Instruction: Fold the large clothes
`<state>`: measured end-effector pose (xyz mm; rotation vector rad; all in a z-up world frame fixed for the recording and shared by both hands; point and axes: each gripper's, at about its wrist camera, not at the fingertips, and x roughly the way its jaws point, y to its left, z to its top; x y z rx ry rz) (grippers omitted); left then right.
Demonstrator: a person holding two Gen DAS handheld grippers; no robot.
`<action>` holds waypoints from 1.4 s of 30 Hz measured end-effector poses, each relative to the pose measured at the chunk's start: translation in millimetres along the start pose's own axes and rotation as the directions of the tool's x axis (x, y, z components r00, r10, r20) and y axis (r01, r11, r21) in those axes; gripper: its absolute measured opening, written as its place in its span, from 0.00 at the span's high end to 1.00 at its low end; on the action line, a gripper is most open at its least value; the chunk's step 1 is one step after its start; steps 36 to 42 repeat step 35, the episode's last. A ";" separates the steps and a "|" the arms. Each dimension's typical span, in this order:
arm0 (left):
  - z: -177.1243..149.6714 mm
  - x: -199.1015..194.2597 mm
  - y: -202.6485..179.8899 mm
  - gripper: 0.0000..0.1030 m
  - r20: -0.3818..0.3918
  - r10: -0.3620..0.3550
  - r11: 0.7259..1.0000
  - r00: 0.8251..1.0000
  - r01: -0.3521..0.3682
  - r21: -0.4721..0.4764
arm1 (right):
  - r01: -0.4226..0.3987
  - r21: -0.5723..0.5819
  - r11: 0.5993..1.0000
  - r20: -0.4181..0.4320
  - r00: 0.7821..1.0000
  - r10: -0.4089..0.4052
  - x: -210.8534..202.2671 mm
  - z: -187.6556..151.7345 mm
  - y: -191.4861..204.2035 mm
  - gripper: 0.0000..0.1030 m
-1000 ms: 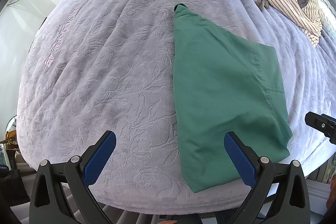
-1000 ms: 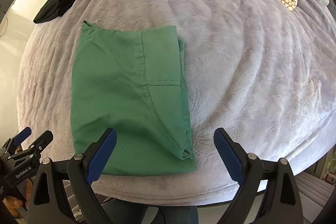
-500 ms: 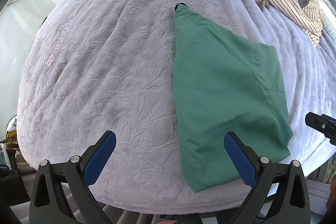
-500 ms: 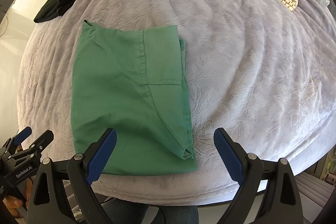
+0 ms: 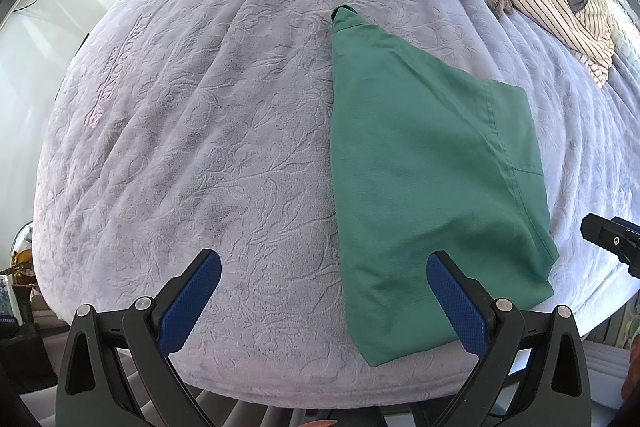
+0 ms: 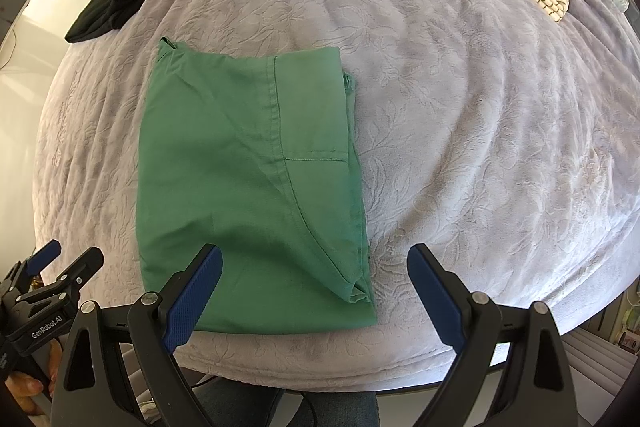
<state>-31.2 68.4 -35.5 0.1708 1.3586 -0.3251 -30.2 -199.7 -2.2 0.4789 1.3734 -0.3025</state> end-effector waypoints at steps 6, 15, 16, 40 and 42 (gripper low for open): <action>-0.2 -0.3 0.1 0.00 0.001 0.008 1.000 1.000 -0.008 -0.001 | 0.000 0.000 1.000 0.000 1.000 0.000 0.0 -0.3 0.2 0.08; -0.7 0.0 0.6 0.00 0.000 0.013 1.000 1.000 -0.013 0.001 | 0.000 0.000 1.000 0.000 1.000 0.000 0.2 -0.2 0.2 0.08; -0.6 -0.3 -0.5 0.00 -0.002 0.013 1.000 1.000 -0.013 0.001 | 0.000 0.001 1.000 0.000 1.000 0.000 0.2 0.0 0.1 0.08; -1.4 -2.1 0.1 0.00 0.006 0.012 1.000 1.000 -0.012 0.006 | -0.005 -0.002 1.000 -0.005 1.000 0.005 0.3 -3.4 2.9 0.08; -1.4 -2.1 0.1 0.00 0.006 0.012 1.000 1.000 -0.012 0.006 | -0.005 -0.002 1.000 -0.005 1.000 0.005 0.3 -3.4 2.9 0.08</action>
